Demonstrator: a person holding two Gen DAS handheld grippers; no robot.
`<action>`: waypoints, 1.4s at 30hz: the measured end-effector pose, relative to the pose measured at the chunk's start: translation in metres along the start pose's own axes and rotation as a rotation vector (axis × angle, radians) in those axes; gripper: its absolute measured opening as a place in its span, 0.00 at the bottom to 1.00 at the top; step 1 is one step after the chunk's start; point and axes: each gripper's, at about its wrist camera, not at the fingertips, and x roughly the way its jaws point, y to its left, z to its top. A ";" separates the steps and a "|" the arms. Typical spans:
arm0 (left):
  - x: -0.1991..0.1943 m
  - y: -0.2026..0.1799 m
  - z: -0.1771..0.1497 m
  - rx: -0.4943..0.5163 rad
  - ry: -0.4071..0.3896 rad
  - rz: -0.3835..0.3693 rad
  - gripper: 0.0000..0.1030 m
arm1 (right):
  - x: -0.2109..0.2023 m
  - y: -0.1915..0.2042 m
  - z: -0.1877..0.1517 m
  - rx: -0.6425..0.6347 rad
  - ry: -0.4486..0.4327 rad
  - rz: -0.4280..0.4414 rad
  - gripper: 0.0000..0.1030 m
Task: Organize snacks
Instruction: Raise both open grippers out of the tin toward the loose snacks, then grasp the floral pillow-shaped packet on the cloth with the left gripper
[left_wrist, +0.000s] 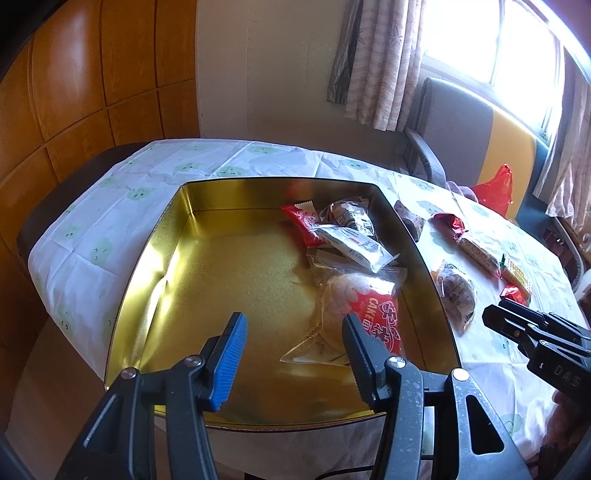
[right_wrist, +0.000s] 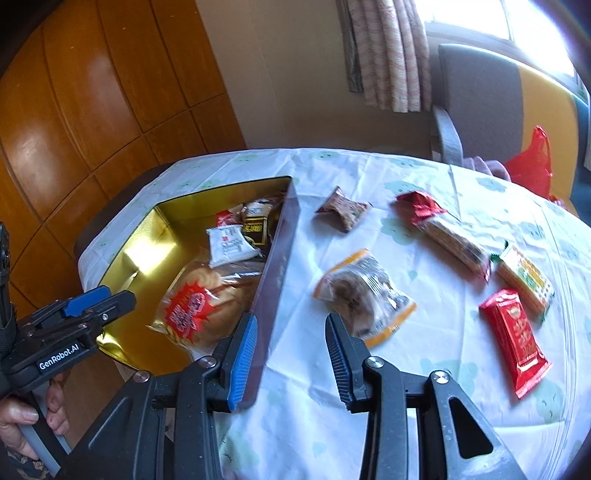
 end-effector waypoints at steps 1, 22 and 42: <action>0.000 -0.001 0.000 0.004 0.000 0.000 0.55 | -0.001 -0.003 -0.002 0.006 0.000 -0.002 0.38; -0.002 -0.103 0.028 0.424 0.055 -0.261 0.70 | -0.015 -0.085 -0.069 0.155 0.091 -0.173 0.38; 0.136 -0.166 0.161 0.191 0.380 -0.335 0.75 | -0.004 -0.084 -0.080 0.036 0.091 -0.118 0.41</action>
